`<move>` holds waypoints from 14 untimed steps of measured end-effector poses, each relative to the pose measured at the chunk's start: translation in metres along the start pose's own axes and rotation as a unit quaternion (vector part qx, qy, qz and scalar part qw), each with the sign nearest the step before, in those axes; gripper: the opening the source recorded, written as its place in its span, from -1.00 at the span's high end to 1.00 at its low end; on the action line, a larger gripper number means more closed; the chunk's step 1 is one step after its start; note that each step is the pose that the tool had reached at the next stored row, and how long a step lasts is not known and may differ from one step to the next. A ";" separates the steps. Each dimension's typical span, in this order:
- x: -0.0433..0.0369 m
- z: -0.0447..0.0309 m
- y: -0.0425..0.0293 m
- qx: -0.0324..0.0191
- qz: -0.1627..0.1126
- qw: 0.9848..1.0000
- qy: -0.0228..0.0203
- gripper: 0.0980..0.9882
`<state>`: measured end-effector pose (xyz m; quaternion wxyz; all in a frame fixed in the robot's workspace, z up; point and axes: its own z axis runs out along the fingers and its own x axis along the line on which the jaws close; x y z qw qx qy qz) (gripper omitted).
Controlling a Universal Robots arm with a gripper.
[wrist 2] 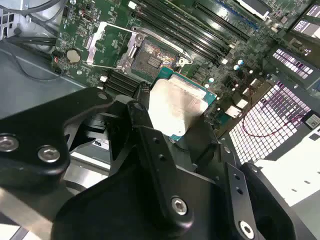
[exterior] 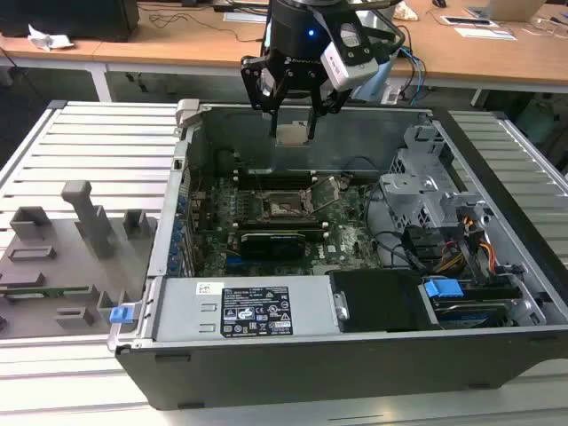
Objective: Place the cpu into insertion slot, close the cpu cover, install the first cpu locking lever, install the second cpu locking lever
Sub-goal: 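Place the cpu into insertion slot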
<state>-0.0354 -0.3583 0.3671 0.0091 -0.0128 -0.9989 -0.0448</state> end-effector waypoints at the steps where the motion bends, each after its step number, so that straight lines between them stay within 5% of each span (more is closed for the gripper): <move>1: 0.0000 0.0000 0.0000 0.000 0.000 1.000 0.000 0.01; 14: 0.0000 0.0000 0.0000 0.000 0.004 1.000 0.000 0.01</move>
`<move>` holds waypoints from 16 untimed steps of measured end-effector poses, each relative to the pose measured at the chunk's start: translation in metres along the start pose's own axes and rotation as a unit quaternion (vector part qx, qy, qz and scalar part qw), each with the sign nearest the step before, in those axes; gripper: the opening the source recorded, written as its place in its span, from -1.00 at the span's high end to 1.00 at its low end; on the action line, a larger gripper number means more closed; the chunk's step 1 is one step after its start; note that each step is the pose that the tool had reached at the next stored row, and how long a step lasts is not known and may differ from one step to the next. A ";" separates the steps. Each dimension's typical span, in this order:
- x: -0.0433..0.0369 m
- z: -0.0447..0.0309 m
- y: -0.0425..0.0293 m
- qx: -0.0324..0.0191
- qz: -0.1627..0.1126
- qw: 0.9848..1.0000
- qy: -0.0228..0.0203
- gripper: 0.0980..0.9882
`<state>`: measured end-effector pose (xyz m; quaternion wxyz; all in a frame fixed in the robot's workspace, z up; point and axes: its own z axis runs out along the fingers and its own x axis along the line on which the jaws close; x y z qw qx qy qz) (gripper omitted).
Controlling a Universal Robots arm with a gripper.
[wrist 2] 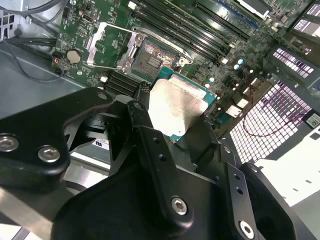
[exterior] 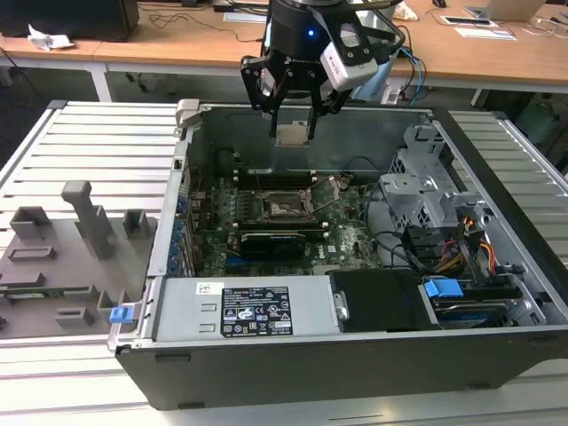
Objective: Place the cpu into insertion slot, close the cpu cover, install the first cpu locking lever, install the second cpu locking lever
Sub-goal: 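Place the cpu into insertion slot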
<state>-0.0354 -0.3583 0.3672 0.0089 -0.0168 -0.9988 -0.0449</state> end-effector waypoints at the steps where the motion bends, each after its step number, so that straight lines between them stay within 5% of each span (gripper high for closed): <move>1: 0.0000 0.0000 0.0000 0.000 0.000 1.000 0.000 0.01; 16: 0.0001 0.0000 0.0000 0.000 0.010 1.000 -0.001 0.01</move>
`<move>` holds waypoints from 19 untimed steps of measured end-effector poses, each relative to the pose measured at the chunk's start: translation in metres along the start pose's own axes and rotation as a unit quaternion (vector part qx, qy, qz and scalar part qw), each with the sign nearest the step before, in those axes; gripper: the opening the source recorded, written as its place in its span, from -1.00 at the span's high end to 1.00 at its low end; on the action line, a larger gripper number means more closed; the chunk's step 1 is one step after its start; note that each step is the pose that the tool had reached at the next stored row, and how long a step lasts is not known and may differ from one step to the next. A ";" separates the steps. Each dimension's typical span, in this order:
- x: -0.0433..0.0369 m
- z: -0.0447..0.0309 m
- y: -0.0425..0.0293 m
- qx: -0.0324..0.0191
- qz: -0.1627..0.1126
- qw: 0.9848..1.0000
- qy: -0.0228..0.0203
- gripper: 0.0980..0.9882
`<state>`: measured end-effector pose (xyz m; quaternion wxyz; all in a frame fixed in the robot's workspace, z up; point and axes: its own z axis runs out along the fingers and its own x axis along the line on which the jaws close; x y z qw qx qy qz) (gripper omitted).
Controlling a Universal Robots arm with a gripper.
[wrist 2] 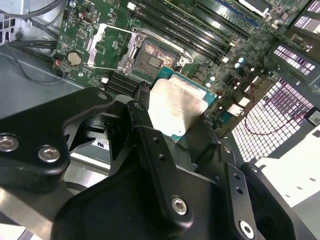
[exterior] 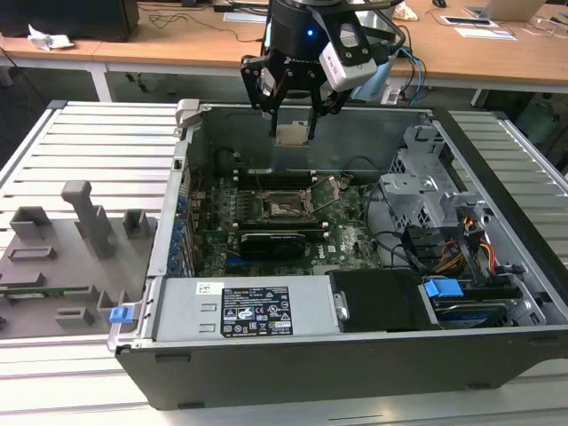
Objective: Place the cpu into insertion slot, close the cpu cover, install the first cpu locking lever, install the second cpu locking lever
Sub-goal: 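Place the cpu into insertion slot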
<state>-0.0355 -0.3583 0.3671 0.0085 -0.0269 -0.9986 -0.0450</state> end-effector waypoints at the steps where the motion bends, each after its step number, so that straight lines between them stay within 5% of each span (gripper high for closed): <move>1: 0.0000 0.0000 0.0000 0.000 0.000 1.000 0.000 0.01; 19: 0.0000 0.0000 0.0000 0.000 0.008 1.000 -0.001 0.01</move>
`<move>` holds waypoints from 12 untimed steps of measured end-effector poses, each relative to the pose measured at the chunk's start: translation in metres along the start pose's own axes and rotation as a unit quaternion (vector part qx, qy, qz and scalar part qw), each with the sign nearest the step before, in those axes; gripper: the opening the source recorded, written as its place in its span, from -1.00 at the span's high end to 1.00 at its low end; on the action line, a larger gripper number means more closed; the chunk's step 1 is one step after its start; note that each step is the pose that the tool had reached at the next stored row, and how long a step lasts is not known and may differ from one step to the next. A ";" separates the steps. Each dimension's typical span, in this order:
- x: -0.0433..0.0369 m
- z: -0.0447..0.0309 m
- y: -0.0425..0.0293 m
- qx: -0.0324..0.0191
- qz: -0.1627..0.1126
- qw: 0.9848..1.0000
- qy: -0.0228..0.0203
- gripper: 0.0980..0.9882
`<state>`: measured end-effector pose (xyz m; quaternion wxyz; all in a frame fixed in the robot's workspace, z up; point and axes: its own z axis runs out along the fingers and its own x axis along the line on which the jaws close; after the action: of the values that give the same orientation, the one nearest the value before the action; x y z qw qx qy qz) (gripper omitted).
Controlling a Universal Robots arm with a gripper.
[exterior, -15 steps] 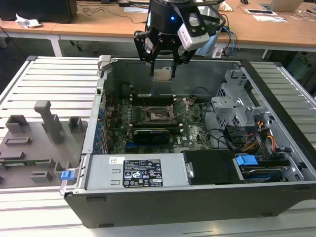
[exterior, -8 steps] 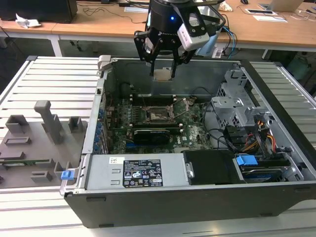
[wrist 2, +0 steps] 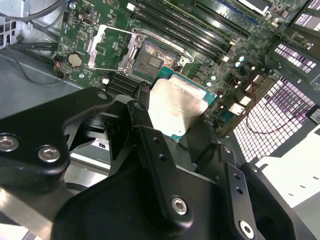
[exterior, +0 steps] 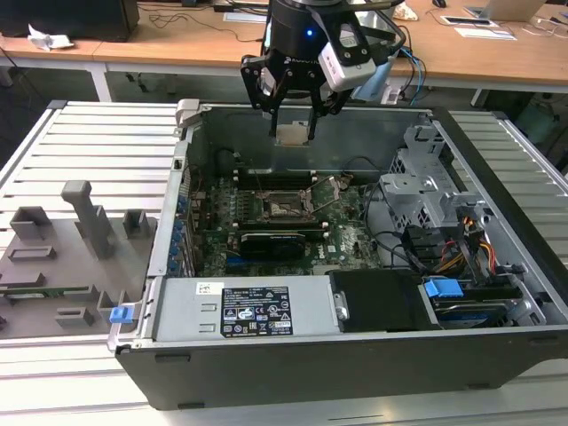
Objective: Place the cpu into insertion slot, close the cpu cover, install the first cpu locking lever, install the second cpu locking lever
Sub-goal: 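Place the cpu into insertion slot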
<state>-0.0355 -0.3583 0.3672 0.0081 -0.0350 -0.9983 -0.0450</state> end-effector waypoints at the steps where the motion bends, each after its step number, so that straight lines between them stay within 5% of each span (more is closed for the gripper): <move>1: 0.0000 0.0000 0.0000 0.000 0.000 1.000 0.000 0.01; 12: 0.0000 0.0000 0.0000 0.000 0.006 1.000 -0.001 0.01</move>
<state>-0.0355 -0.3583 0.3672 0.0078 -0.0409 -0.9981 -0.0451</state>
